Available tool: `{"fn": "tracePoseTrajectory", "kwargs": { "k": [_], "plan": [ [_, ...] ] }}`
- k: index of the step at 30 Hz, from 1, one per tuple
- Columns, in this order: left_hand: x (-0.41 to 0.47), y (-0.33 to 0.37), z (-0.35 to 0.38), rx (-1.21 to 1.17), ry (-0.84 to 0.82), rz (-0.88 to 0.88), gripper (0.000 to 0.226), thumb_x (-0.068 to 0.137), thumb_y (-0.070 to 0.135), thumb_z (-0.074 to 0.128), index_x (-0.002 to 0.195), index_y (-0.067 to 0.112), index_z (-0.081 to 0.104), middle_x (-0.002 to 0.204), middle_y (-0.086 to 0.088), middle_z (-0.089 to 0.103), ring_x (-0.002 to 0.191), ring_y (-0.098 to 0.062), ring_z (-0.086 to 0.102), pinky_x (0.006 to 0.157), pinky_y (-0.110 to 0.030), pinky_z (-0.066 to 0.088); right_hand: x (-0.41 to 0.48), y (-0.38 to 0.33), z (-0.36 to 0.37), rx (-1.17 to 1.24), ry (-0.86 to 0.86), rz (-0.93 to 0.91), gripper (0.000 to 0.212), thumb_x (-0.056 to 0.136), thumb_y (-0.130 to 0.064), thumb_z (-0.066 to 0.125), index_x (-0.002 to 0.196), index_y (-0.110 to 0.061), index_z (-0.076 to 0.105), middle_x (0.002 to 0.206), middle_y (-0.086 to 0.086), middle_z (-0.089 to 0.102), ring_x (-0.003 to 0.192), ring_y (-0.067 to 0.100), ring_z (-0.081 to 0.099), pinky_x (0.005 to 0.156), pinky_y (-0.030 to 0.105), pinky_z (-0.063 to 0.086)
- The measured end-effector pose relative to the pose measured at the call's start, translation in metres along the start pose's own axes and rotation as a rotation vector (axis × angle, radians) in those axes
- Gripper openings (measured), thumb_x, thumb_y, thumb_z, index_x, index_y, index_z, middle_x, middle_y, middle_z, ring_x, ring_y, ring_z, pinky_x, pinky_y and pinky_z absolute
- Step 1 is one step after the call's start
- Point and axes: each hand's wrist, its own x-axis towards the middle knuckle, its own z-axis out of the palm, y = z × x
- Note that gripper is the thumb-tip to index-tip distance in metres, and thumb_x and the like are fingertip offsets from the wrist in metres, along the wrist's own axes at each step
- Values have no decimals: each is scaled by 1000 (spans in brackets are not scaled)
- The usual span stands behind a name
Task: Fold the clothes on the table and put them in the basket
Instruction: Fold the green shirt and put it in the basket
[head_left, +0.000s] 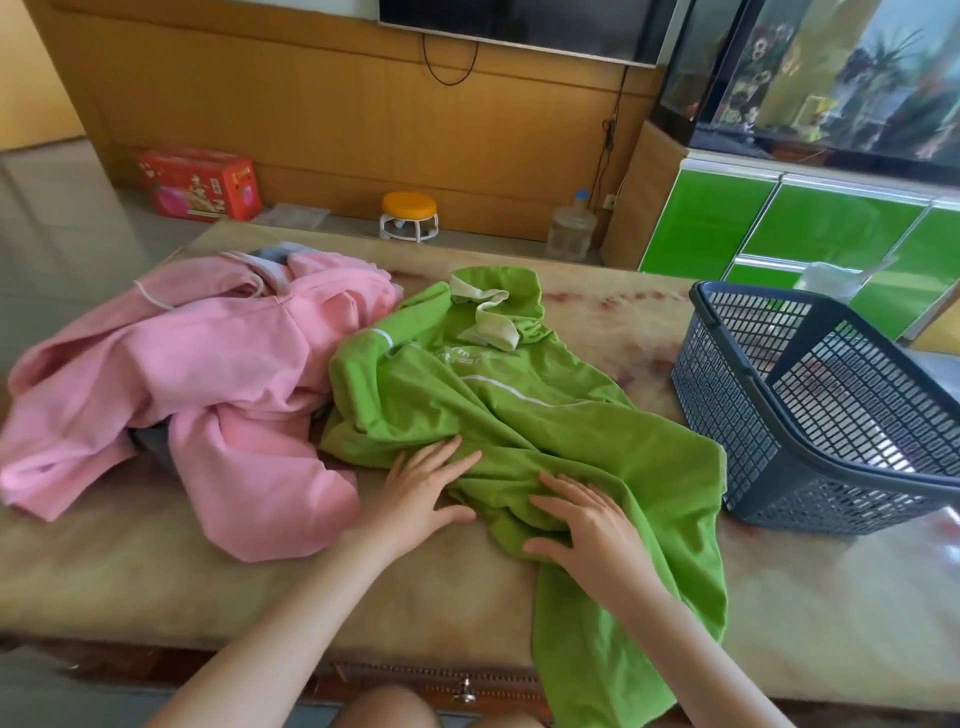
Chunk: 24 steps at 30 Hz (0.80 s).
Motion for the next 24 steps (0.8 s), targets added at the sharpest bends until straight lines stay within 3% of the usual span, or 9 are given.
{"fn": "tracePoseTrajectory", "kwargs": {
  "k": [3, 8, 12, 16, 21, 24],
  "plan": [
    [7, 1, 1, -82, 12, 17, 72, 82, 42, 67, 143, 42, 28, 157, 8, 14, 144, -8, 8, 117, -48, 9, 6, -3, 2, -68, -89, -7, 64, 83, -54, 60, 142, -40, 38, 157, -10, 20, 146, 12, 13, 118, 34, 4],
    [10, -5, 5, -118, 81, 96, 38, 77, 34, 74, 110, 31, 56, 154, 8, 22, 144, -11, 17, 116, -50, 10, 10, -7, 9, -12, -84, -35, 59, 83, -41, 67, 135, -34, 40, 156, -7, 20, 145, 22, 21, 117, 46, 10],
    [13, -17, 10, -123, 94, 153, 38, 72, 37, 77, 108, 38, 66, 153, 10, 26, 143, -12, 18, 115, -49, 15, 12, -6, 15, -34, -118, -33, 48, 85, -42, 64, 129, -33, 49, 159, -6, 10, 148, 23, 9, 117, 51, 6],
    [17, -19, 7, -101, 94, 149, 39, 71, 36, 78, 108, 40, 68, 151, 14, 28, 139, -11, 20, 114, -42, 18, 15, -2, 17, 5, -135, 3, 46, 84, -44, 65, 128, -32, 58, 160, -7, 5, 148, 17, 6, 118, 46, 2],
    [20, -21, 6, -73, 138, 93, 25, 72, 37, 76, 96, 41, 70, 146, 17, 35, 133, -8, 25, 107, -48, 26, 18, -1, 19, 96, -59, 63, 25, 90, -36, 60, 111, -25, 68, 157, -7, 23, 146, 14, 17, 118, 38, 4],
    [21, -22, 9, -125, 216, 95, 18, 70, 52, 65, 79, 38, 71, 139, 16, 45, 127, -7, 32, 101, -51, 33, 16, -2, 19, 249, 60, 88, 14, 91, -29, 61, 100, -22, 69, 141, -7, 50, 136, 11, 39, 118, 39, 16]
  ]
}}
